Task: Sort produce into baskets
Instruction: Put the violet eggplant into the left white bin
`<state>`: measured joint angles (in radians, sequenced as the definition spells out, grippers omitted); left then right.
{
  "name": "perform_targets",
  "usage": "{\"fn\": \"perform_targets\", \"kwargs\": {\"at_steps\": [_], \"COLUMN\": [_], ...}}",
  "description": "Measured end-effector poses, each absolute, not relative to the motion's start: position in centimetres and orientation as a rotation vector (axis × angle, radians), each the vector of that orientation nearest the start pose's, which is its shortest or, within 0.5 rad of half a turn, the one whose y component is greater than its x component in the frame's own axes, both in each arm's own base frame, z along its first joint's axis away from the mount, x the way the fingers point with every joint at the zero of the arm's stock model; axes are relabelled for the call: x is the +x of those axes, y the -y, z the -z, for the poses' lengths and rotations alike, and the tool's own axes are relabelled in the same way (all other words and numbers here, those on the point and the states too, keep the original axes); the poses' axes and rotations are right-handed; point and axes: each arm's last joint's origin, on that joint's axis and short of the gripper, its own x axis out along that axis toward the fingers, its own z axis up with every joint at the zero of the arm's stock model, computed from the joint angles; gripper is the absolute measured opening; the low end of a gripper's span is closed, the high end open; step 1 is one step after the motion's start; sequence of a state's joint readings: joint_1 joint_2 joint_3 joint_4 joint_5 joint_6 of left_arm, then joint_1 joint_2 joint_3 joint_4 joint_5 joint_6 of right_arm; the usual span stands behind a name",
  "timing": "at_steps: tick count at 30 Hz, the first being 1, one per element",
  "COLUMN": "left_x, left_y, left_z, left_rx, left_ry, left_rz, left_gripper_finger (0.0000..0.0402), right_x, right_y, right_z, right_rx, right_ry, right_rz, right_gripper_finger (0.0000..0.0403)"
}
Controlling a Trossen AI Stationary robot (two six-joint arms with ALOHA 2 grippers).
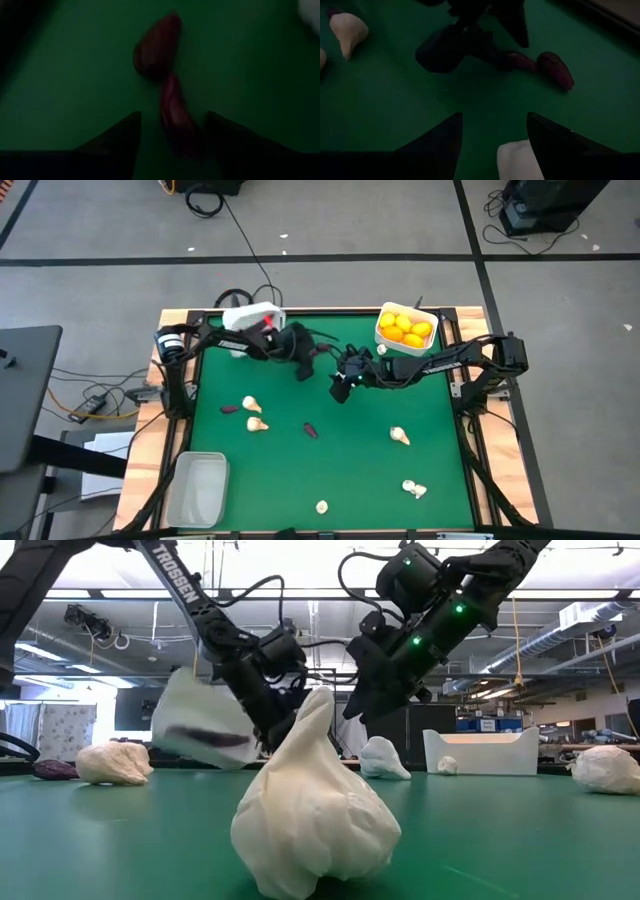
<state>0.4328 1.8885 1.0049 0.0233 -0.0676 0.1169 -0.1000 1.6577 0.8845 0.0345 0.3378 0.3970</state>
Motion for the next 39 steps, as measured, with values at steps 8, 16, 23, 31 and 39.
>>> {"fn": "perform_targets", "kwargs": {"at_steps": [8,16,23,31,39], "left_x": [33.3,33.0,33.0,30.9,26.0], "left_y": [-15.8,-16.3,-16.3,-15.5,-15.2], "left_z": [-13.2,-13.2,-13.3,-17.8,-21.6], "left_rx": [-0.034,-0.041,-0.046,-0.064,-0.022], "left_ry": [-0.913,-0.925,-0.920,-0.926,-1.121], "left_rz": [-0.416,-0.427,-0.410,-0.423,-0.678], "left_gripper_finger": [0.0202,0.0175,0.0070,0.0018,0.0038], "right_x": [32.7,32.8,32.8,32.5,32.5], "right_y": [4.2,4.2,4.2,4.2,4.2], "right_z": [-17.4,-17.4,-17.4,-17.1,-17.1], "right_rx": [0.279,0.284,0.284,0.277,0.278], "right_ry": [-0.654,-0.658,-0.658,-0.698,-0.693], "right_rz": [0.556,0.538,0.538,0.544,0.543], "right_gripper_finger": [0.0231,0.0231,0.0231,0.0231,0.0231]}}
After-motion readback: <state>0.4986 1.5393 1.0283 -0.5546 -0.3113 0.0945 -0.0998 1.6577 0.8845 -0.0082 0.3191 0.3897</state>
